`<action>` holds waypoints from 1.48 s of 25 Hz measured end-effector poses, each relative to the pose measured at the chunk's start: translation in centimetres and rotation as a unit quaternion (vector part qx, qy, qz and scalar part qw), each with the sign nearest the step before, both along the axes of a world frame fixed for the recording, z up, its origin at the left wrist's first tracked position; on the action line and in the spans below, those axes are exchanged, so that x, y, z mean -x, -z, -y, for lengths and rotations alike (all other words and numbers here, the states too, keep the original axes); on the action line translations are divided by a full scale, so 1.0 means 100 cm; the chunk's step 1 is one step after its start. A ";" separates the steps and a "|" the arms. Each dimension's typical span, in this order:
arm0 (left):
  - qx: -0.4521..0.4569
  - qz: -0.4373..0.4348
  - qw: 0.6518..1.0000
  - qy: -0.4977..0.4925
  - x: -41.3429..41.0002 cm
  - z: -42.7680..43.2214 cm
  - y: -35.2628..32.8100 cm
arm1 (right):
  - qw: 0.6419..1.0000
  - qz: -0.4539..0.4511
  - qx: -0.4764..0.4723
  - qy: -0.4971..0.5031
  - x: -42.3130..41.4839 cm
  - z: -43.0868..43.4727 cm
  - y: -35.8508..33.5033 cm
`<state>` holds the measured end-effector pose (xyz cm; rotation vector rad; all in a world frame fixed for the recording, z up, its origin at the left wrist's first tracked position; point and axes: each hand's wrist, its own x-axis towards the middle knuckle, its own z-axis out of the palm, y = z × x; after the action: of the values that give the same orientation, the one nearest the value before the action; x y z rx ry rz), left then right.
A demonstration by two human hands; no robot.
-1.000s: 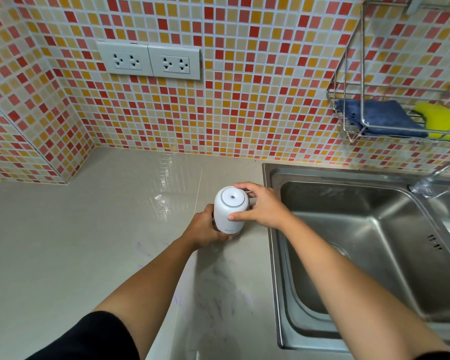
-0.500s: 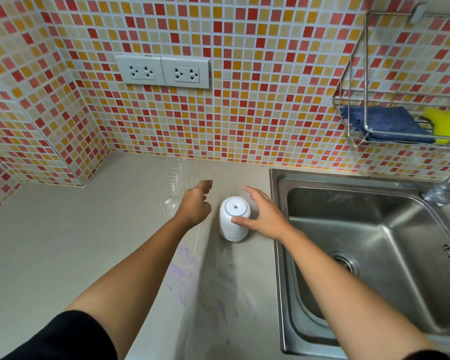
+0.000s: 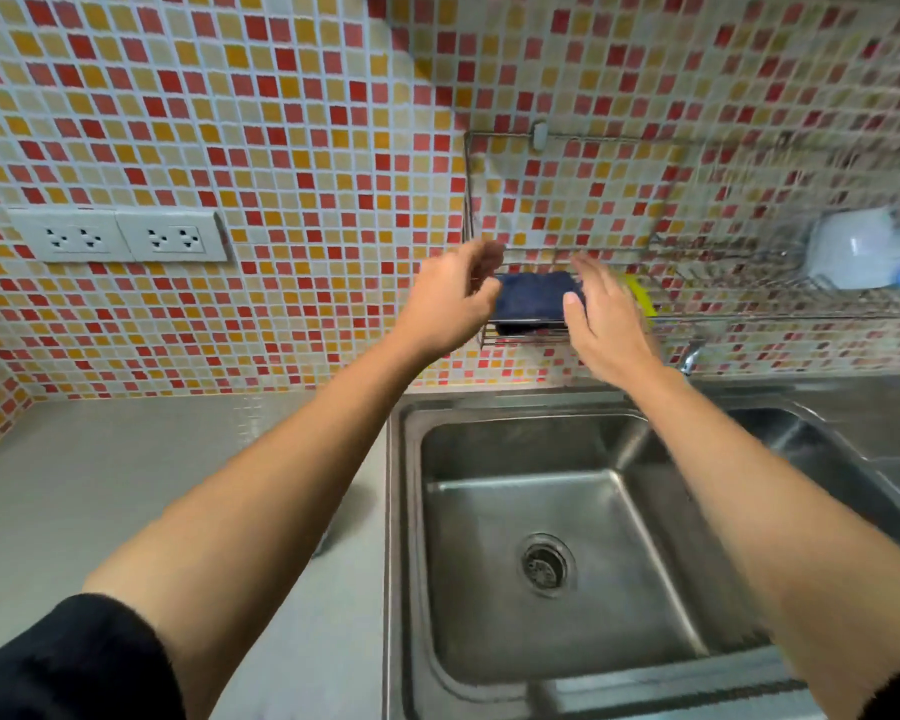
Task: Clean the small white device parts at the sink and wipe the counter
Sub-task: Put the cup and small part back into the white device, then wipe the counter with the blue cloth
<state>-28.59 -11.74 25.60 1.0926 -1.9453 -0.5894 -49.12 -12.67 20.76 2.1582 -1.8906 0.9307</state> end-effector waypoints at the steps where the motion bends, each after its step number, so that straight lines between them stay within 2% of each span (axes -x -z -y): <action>1: -0.005 0.030 0.999 -0.011 0.017 0.010 -0.002 | 0.998 -0.033 -0.036 0.028 0.025 0.005 -0.001; 4: -0.054 0.155 0.982 -0.095 0.057 0.044 -0.002 | 0.979 -0.116 -0.152 0.068 0.074 0.013 0.000; 8: -0.128 0.361 0.911 -0.153 0.093 0.073 0.011 | 0.967 -0.147 -0.198 0.059 0.084 0.019 -0.001; 9: -0.140 0.391 0.895 -0.163 0.098 0.077 0.015 | 0.968 -0.146 -0.196 0.058 0.084 0.019 -0.001; 11: -0.184 0.376 0.889 -0.188 0.103 0.085 0.024 | 0.969 -0.138 -0.198 0.050 0.084 0.018 0.000; 15: -0.243 0.329 0.885 -0.221 0.111 0.091 0.022 | 0.970 -0.132 -0.198 0.037 0.089 0.019 0.000; 18: -0.311 0.252 0.891 -0.213 0.113 0.099 0.012 | 0.972 -0.133 -0.192 0.033 0.089 0.020 0.001; 19: -0.344 0.187 0.897 -0.207 0.114 0.102 0.010 | 0.972 -0.132 -0.191 0.031 0.089 0.020 0.002; 21: -0.393 -0.032 0.898 -0.194 0.121 0.101 0.010 | 0.973 -0.128 -0.191 0.030 0.090 0.021 0.002; 23: -0.382 -0.169 0.888 -0.190 0.125 0.100 0.010 | 0.973 -0.123 -0.189 0.038 0.090 0.021 0.001; 25: -0.352 -0.240 0.890 -0.164 0.128 0.097 0.003 | 0.980 -0.117 -0.153 0.047 0.088 0.019 0.002; 26: -0.333 -0.271 0.890 -0.155 0.124 0.093 -0.004 | 0.987 -0.110 -0.106 0.042 0.084 0.015 0.005; 28: -0.300 -0.345 0.878 -0.142 0.107 0.081 -0.025 | 0.997 -0.071 0.011 0.000 0.065 0.000 0.016; 30: -0.257 -0.409 0.867 -0.125 0.074 0.061 -0.046 | 0.996 -0.010 0.065 -0.060 0.031 -0.019 0.034; 33: -0.233 -0.427 0.867 -0.103 0.003 0.019 -0.060 | 0.991 0.047 0.006 -0.128 -0.035 -0.048 0.081; 37: -0.291 -0.333 0.884 -0.152 -0.109 -0.032 -0.032 | 0.972 0.040 -0.137 -0.187 -0.119 -0.087 0.159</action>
<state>-17.64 -8.54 28.81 1.2921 -0.9886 -1.2295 -37.24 -4.02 4.81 2.7509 -1.7674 0.8649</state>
